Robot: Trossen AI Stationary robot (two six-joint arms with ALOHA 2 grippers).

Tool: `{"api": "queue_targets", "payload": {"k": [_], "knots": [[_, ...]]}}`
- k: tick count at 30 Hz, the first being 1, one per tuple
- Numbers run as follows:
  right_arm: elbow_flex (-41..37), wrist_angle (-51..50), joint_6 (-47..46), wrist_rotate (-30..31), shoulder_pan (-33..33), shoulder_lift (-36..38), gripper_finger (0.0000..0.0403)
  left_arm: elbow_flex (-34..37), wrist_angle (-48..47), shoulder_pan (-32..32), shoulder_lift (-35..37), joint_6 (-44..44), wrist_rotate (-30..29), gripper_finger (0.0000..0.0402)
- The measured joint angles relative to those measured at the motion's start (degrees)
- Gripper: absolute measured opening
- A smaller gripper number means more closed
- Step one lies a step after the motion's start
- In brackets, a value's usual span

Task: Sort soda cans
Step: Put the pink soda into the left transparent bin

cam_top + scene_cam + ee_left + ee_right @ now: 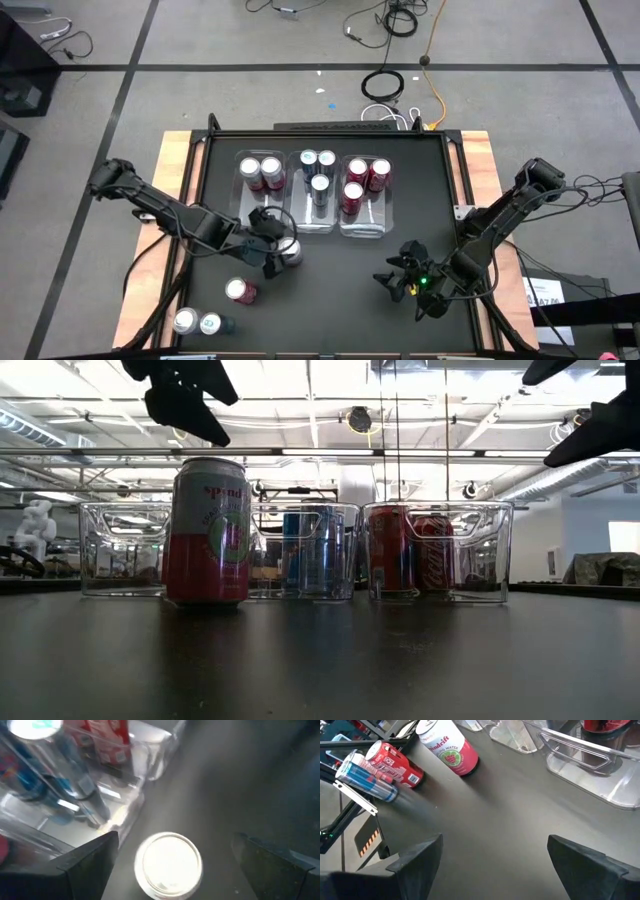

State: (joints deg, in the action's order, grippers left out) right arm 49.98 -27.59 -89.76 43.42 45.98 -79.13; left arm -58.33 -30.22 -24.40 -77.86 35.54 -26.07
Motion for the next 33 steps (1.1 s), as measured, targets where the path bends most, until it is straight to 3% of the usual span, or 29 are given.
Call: {"api": "queue_targets", "payload": {"k": [4,25,33], "knots": [[0.00,-0.12,0.42,0.04,0.00,-0.02,0.0352,0.00,-0.85,-0.35,-2.01,-0.31,3.11,0.0393],[0.00,-0.29,2.41,0.02,0.00,-0.02,0.0352,0.02,-0.64,-0.74,-13.93,0.17,6.72,0.0393],[0.00,-0.41,2.60,0.02,0.00,-0.02,0.0352,0.02,0.33,0.01,-13.97,0.16,6.62,0.0393]]}}
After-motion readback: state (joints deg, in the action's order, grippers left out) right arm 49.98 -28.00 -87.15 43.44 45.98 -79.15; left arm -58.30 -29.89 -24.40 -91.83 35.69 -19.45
